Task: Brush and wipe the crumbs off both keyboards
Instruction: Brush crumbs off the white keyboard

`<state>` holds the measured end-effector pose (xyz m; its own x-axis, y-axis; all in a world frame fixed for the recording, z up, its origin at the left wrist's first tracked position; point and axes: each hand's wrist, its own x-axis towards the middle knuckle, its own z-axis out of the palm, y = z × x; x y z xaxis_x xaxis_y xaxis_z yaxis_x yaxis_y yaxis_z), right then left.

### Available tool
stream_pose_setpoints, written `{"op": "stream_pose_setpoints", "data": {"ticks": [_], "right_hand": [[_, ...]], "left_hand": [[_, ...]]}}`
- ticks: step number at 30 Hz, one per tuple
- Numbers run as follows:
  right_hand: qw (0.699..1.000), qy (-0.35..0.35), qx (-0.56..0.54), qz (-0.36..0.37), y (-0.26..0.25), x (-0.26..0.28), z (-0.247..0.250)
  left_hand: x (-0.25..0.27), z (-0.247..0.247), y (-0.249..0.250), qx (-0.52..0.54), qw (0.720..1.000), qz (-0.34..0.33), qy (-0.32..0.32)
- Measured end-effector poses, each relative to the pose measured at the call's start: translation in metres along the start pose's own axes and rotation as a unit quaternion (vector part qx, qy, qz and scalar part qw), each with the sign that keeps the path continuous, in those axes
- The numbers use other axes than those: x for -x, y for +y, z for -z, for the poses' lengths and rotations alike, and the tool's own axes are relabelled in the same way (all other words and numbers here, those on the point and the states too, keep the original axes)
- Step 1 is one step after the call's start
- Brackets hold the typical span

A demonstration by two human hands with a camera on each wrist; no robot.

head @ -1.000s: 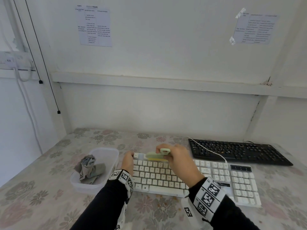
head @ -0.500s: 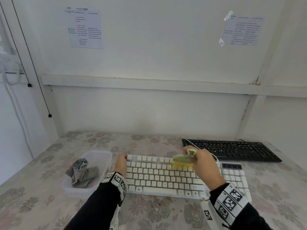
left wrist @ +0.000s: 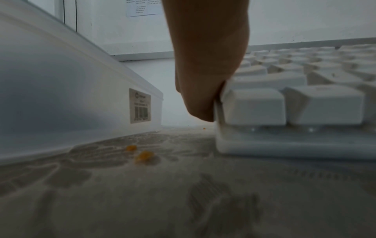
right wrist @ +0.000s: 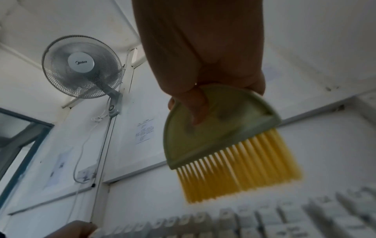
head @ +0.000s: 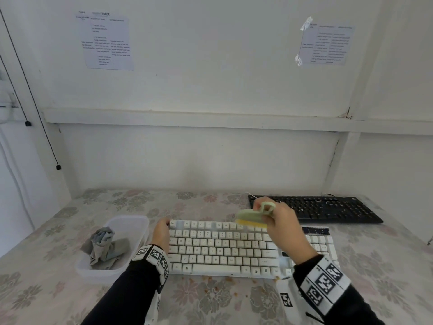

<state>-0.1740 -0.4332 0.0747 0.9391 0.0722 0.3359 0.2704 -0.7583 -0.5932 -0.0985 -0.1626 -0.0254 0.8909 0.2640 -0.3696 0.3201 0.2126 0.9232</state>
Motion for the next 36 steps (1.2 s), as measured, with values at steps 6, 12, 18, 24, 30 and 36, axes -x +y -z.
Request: {"op": "stream_pose_setpoints", "data": {"ticks": [6,12,18,24,30,36], "right_hand": [[1.0,-0.025,-0.007,0.015,0.021,-0.004,-0.018],[0.997,0.032,0.037,-0.062,0.063,0.01,0.018],[0.989,0.078,0.054,-0.11,0.094,0.028,0.056],[0.973,0.134,0.096,-0.163,0.102,0.044,0.083],[0.97,0.216,-0.027,-0.107,0.075,0.047,0.075],[0.971,0.176,-0.053,-0.155,0.077,0.05,0.049]], "left_hand": [[0.0,0.0,0.0,-0.004,1.0,-0.009,0.012],[-0.003,-0.001,-0.001,-0.007,1.0,-0.012,0.021],[-0.005,0.0,-0.003,-0.015,1.0,-0.012,0.023],[-0.005,-0.001,-0.003,-0.023,0.999,-0.009,0.031],[-0.002,0.0,-0.003,-0.039,0.998,-0.016,0.039],[0.001,0.001,-0.001,-0.044,0.998,-0.019,0.05]]}}
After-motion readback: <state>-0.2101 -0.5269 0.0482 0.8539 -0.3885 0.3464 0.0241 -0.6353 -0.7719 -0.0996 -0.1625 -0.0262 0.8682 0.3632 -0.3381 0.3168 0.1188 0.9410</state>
